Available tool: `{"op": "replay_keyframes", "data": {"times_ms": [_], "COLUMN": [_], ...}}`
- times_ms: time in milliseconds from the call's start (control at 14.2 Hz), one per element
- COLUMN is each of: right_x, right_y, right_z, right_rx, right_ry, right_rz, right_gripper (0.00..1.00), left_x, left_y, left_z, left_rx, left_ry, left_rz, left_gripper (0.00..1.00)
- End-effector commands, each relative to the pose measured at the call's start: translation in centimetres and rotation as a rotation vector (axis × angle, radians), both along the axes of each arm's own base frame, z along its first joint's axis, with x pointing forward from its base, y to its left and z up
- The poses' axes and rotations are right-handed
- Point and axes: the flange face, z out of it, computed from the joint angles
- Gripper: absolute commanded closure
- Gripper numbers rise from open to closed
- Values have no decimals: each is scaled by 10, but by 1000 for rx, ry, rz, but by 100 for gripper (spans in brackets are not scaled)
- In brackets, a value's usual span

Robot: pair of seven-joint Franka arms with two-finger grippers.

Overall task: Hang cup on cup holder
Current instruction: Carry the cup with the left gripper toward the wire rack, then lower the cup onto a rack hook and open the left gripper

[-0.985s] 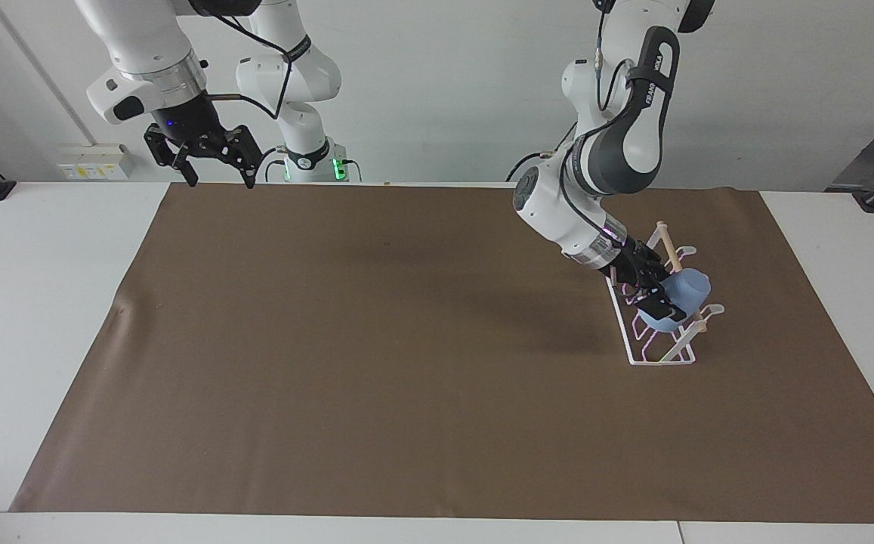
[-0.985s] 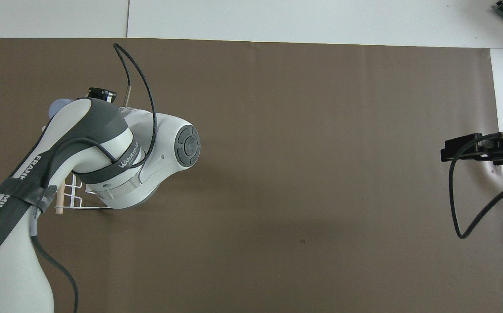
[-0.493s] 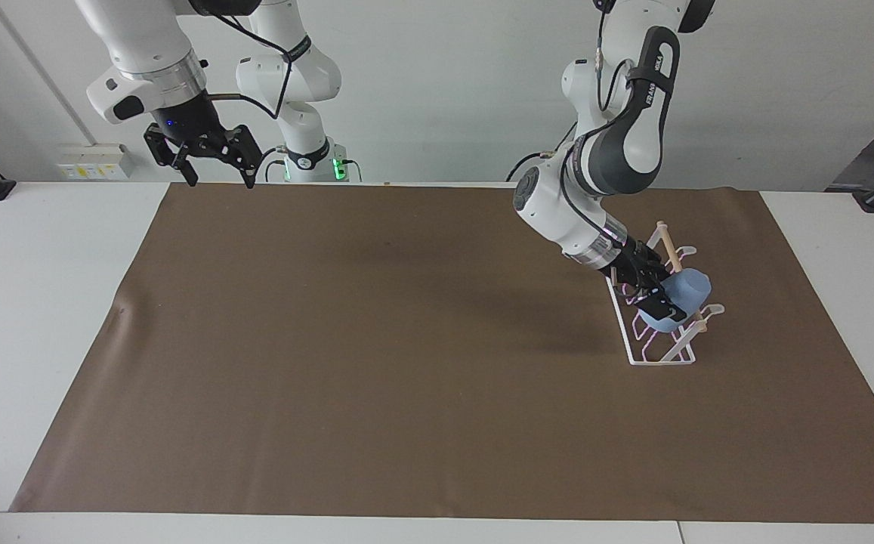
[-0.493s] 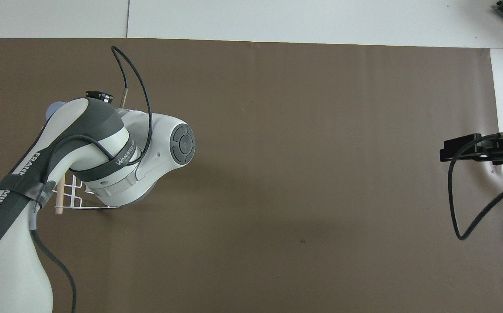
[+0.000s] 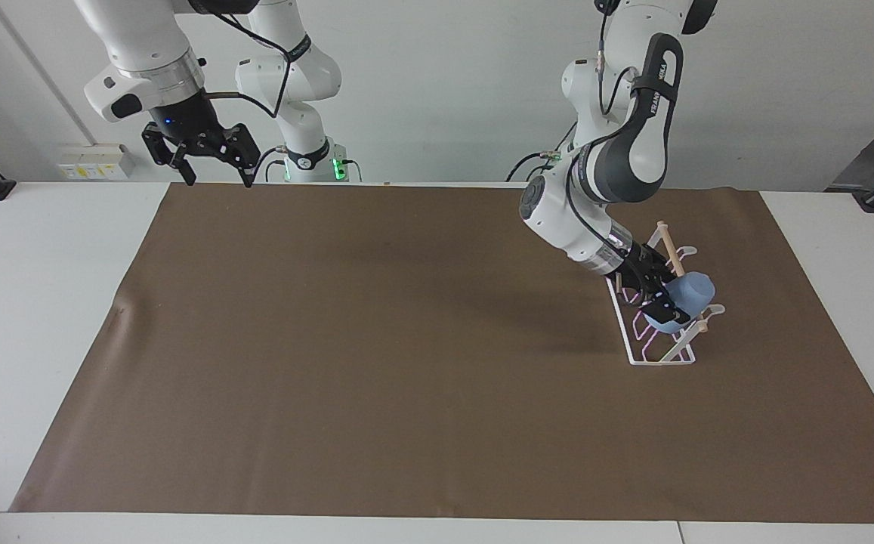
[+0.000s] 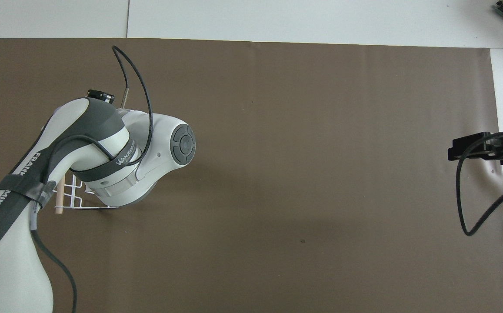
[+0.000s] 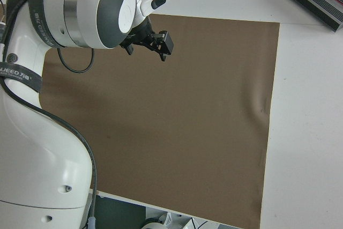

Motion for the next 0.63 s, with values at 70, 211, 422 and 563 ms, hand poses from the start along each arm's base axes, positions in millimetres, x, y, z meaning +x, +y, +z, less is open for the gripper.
{"op": "replay_keyframes", "data": {"times_ms": [70,211,422,563], "right_x": [-4,-6,-7,-9], "right_y": [1,1,0,-2], "right_z": [-1,-4,-4,-5], "right_rx": [-16,-16,-14,-15], "right_ry": [4,10,11,17], "right_rz": [18,15,9,4], "right_gripper": [0,0,0,0], "left_x": [0,2,11,13], "left_y": [3,3,21,31], "left_z": [0,2,36,65], "left_rx": [-6,-16,-159,-297], "left_ry": [2,-2,-51,-64], "left_rz": [-15,-10,128,234], "left_gripper": [0,0,0,0]}}
